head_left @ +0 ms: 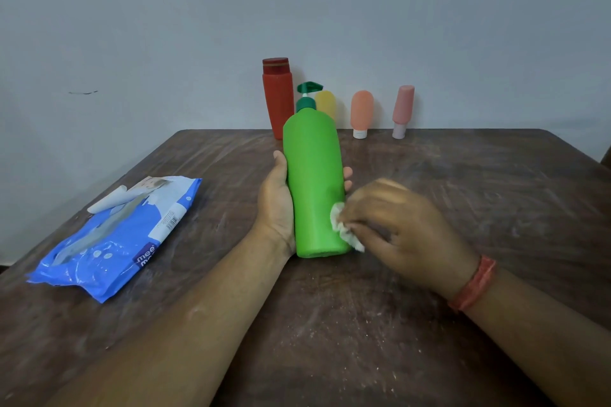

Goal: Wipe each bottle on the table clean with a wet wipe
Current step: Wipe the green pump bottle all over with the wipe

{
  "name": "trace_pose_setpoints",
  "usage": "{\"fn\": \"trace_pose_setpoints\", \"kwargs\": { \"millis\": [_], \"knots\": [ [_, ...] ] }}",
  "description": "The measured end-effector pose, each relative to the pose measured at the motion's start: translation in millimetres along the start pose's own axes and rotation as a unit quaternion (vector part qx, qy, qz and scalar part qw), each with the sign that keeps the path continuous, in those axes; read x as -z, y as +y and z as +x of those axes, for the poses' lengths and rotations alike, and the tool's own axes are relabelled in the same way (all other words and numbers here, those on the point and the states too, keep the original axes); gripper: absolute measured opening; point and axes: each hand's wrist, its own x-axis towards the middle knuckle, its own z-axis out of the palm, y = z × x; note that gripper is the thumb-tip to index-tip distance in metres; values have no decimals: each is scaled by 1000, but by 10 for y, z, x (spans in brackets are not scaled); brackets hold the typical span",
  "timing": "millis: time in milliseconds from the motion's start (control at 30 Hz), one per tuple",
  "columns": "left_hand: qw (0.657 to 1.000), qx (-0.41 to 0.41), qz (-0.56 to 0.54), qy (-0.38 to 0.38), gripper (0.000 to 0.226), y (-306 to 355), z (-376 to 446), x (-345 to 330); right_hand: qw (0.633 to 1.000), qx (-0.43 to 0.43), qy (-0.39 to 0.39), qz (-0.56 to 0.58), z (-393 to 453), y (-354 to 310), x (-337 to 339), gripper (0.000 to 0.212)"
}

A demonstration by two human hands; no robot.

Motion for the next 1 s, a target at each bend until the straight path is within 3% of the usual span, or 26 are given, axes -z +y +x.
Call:
{"fn": "trace_pose_setpoints", "kwargs": {
  "millis": [100,267,367,500,667,800,900,1000],
  "knots": [
    [1000,-3,10,-18,89,-41,-6,-39,994,-86,70,7,58,-26,-32,7],
    [1000,-14,2,12,94,29,14,54,999,18,-35,35,-50,-102,-41,3],
    [999,-23,1,43,92,25,41,51,999,27,-26,28,5,-106,-30,4],
    [997,-23,6,69,90,-13,36,-38,992,105,-64,-42,49,-173,-111,10],
    [996,-44,28,78,84,-26,6,-85,995,-29,16,-96,108,-120,-83,23],
    [997,-32,17,75,87,-13,-22,-105,993,73,-60,-73,25,-143,-79,26],
    [997,-25,24,69,86,1,-40,-107,994,29,-21,-100,55,-87,-27,29],
    [997,-50,34,46,88,34,-70,-140,991,73,-40,-102,33,-116,-47,27]
  ]
}}
